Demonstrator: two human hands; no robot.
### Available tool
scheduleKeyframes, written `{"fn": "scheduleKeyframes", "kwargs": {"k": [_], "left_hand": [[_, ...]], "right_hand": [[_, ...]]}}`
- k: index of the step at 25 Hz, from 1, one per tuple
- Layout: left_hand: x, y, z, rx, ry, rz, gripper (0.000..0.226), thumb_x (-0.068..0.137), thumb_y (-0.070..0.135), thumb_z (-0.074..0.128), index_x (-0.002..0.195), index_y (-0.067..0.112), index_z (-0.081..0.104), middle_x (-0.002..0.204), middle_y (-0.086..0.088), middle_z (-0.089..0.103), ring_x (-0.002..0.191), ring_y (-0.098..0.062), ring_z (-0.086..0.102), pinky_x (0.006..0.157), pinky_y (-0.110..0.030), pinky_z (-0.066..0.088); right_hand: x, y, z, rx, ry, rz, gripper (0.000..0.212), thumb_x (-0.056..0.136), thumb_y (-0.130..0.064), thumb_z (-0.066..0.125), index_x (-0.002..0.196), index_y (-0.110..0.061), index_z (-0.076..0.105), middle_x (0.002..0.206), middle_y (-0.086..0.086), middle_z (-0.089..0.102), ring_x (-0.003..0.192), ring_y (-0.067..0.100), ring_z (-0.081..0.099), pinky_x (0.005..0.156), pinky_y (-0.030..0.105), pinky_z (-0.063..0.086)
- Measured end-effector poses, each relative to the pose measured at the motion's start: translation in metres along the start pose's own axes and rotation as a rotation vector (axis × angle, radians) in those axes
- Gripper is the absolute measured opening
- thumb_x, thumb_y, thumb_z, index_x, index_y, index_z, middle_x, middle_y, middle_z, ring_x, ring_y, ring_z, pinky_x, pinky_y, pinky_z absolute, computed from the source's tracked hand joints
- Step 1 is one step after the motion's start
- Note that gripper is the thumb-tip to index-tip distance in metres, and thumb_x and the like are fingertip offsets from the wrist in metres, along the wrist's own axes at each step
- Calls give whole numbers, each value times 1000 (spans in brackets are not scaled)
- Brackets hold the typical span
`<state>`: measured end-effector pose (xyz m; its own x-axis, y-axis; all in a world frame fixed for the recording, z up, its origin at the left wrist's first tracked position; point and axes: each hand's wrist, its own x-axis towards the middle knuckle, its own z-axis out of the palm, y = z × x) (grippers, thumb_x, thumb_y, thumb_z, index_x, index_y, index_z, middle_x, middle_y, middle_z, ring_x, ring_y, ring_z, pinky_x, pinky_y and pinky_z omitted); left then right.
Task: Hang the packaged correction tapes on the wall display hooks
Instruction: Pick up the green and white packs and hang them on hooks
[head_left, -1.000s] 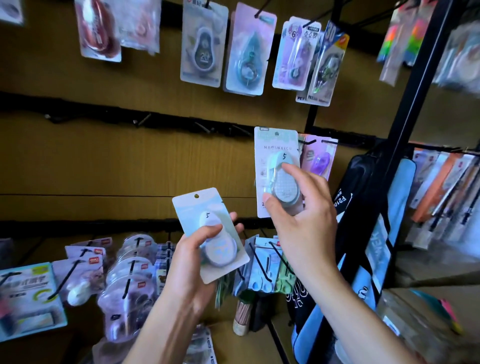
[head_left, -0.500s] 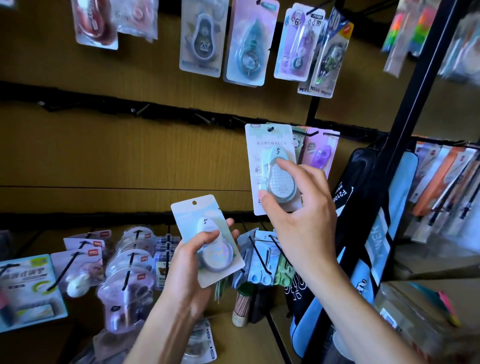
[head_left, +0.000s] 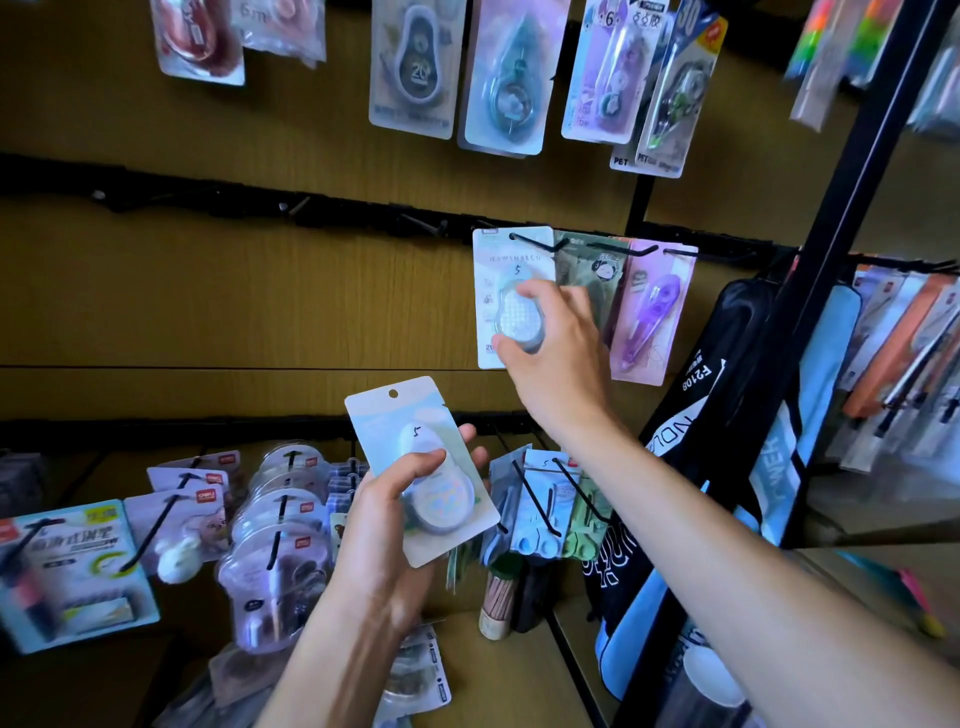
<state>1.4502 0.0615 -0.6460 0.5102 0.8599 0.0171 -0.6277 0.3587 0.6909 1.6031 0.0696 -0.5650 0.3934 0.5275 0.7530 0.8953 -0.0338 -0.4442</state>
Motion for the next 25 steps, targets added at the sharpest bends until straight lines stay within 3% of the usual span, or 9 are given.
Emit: {"fn": "scheduleKeyframes", "kwargs": {"k": [3,6,8,11,14,16,18,20,25], "left_hand": [[-2,5,-5,0,10,0,31,92,9,52,118,13,68,105,-5,77,93,-24,73,61,-34,59],[0,9,-12,-2,17,0,33,92,11,52,122,11,66,103,-7,75,98,-31,66,41,-27,52],[2,10,-16,0,8,16,32,92,9,52,120,11,67,105,-5,76,94,-24,71,60,-35,62],[3,9,-19,32,-7,34,33,91,7,53,120,12,67,111,-5,76,93,-19,73,85,-43,57],[4,7,-19,71,-8,36,35,90,10,55,122,13,67,113,-5,75,97,-21,71,88,-47,56],[6,6,-18,102,24,33,33,90,16,58,122,15,67,112,-6,75,98,-24,69,84,-47,57],[5,3,-15,105,68,22,33,90,22,62,123,15,66,113,-13,73,98,-28,68,82,-51,57],[5,-1,-10,91,44,31,36,93,28,61,126,13,63,121,-20,68,101,-31,68,82,-49,57],[3,-10,6,24,-6,88,59,88,46,51,136,12,55,129,-16,66,115,-26,66,91,-41,58]], "right_hand": [[18,0,17,-18,-48,50,38,88,-16,64,123,-26,55,123,-2,48,93,18,55,72,25,35],[23,2,29,87,-92,122,39,87,-13,64,123,-23,53,127,-1,48,112,16,53,79,21,33],[20,5,31,117,-113,132,41,85,-13,64,124,-23,53,128,-2,49,115,15,51,83,23,36],[9,6,17,199,-115,144,43,83,-15,65,123,-23,53,128,-6,53,112,16,56,94,33,47],[-20,1,-4,340,-175,190,29,86,-20,66,113,-28,59,108,-13,64,87,19,67,87,45,55],[-41,-4,-16,378,-359,162,18,86,-27,67,104,-29,62,94,-12,69,81,26,67,83,50,55],[-59,-10,-23,359,-542,133,22,81,-42,69,99,-33,63,93,-13,70,79,27,67,81,51,56],[-70,-15,-26,309,-599,92,36,70,-56,67,98,-35,62,96,-14,68,76,21,67,80,49,56],[-87,-14,-32,237,-577,45,44,71,-38,75,108,-35,51,111,-18,59,99,6,58,89,36,50]]}}
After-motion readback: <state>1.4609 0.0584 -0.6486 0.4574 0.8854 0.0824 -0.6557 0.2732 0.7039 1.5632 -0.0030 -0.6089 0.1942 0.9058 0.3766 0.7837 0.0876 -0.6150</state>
